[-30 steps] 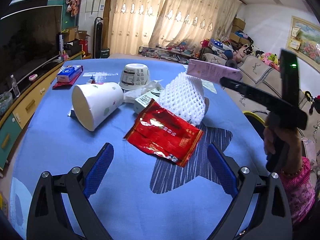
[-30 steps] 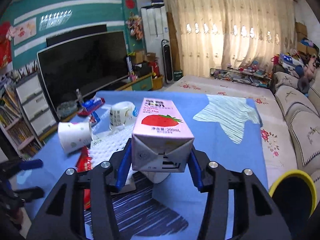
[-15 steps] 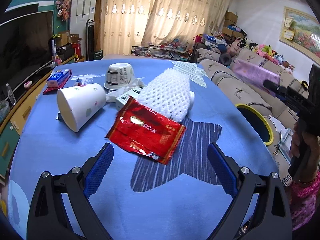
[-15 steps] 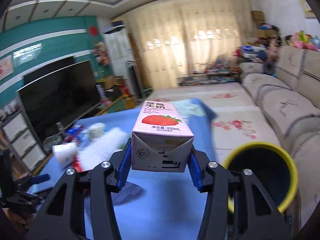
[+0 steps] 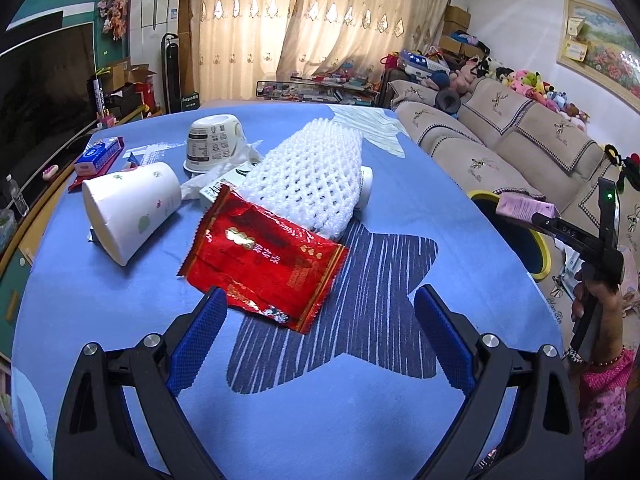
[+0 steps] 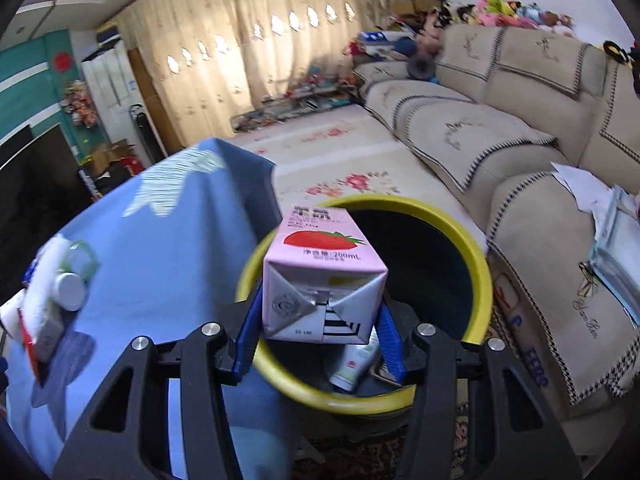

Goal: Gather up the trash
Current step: 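Carry the carton into the yellow bin and open the right tool, then grasp the red snack wrapper with the left tool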

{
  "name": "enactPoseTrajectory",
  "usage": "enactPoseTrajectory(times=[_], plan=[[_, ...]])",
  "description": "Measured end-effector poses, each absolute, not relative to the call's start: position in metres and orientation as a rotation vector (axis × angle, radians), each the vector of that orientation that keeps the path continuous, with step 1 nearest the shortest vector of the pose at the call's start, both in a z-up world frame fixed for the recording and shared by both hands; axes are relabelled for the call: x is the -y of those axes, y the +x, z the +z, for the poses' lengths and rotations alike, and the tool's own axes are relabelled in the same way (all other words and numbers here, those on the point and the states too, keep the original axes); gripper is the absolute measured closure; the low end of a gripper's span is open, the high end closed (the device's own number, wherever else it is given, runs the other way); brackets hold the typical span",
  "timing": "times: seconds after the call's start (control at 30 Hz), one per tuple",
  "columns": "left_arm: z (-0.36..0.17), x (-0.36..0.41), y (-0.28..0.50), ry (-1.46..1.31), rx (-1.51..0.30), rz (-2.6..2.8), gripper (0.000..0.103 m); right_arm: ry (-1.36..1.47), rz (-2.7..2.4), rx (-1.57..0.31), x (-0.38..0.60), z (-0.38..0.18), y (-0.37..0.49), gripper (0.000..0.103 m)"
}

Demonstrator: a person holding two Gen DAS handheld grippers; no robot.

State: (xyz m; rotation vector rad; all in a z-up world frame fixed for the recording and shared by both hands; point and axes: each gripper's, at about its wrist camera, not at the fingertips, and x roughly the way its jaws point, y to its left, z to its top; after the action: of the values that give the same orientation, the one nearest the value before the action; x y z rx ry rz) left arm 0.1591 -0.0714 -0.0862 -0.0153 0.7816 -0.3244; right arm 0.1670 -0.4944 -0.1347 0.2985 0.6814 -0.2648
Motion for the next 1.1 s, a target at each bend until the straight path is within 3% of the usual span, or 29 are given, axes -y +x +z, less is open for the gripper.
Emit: enactPoseTrajectory(times=[0.13,0.2,1.1], plan=[[-0.091,0.078,0.164,-0.006,-0.802,-0.318,0.01,0.291,-0.273,-0.706,0.501,-0.145,0.175,0.053],[-0.093,0.082,0.168,-0.002,-0.808,-0.316,0.01,0.298,-0.277,-0.706,0.503,-0.147,0.176,0.037],[-0.132,0.087,0.211,0.075,-0.881,-0.258,0.014,0.334,-0.233,-0.724,0.5,-0.155,0.175,0.033]])
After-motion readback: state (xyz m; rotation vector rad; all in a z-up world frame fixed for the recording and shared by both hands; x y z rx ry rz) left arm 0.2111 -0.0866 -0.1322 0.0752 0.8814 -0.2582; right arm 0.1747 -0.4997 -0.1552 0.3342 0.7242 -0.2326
